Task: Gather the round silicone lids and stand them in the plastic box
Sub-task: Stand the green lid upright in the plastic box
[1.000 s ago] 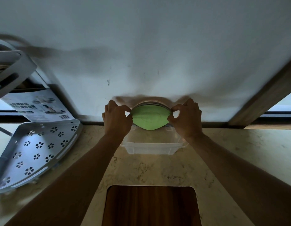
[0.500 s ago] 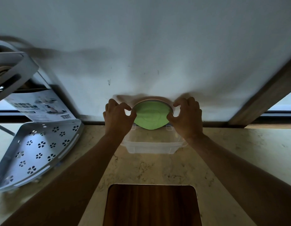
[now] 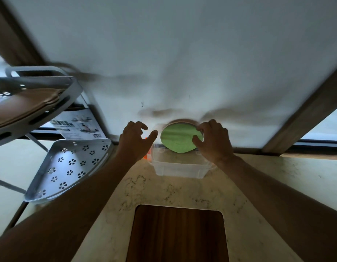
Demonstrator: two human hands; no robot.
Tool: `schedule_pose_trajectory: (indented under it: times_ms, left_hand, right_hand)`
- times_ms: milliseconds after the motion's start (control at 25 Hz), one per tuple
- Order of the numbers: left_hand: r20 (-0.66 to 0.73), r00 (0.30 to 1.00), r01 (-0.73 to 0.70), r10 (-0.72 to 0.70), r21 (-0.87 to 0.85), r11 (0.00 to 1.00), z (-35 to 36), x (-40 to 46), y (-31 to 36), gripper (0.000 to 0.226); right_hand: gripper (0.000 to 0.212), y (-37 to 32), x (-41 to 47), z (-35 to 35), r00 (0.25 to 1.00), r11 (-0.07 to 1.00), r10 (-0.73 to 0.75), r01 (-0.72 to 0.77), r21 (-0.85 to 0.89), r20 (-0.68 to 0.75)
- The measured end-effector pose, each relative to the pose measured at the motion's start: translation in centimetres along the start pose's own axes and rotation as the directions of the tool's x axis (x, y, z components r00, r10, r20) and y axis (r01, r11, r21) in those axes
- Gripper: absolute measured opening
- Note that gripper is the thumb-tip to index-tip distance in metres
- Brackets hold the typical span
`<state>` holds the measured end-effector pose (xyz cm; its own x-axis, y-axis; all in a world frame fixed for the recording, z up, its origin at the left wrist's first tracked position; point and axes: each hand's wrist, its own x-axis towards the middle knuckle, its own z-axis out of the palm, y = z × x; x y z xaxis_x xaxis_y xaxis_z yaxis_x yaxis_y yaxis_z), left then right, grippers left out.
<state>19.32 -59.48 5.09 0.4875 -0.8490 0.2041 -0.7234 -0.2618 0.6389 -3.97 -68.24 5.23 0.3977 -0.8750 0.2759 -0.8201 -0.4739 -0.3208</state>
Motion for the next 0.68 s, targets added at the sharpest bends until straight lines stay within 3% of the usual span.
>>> schedule_pose_trajectory:
  times_ms: [120, 280, 480, 680]
  left_hand:
    - [0.014, 0.999, -0.031, 0.031, 0.043, 0.999, -3.7, -1.6, -0.3, 0.043]
    - [-0.053, 0.998, -0.024, 0.025, 0.034, 0.999, -10.6, -4.8, 0.3, 0.040]
    - [-0.102, 0.993, -0.057, 0.062, 0.052, 0.997, -18.9, -9.6, 0.6, 0.032]
    - [-0.170, 0.981, -0.074, 0.090, 0.101, 0.992, -26.1, -13.4, -1.1, 0.033]
  right_hand:
    - [0.032, -3.7, -1.5, -1.5, 0.998, 0.998, -0.021, 0.018, 0.063, 0.051]
    - [0.030, -10.5, -3.9, -5.0, 0.980, 0.979, -0.197, 0.195, 0.057, 0.026]
    - [0.028, -19.2, -7.0, -8.8, 0.972, 0.948, -0.235, 0.227, 0.222, 0.009]
    - [0.029, -25.1, -9.4, -10.7, 0.960, 0.925, -0.279, 0.269, 0.267, 0.002]
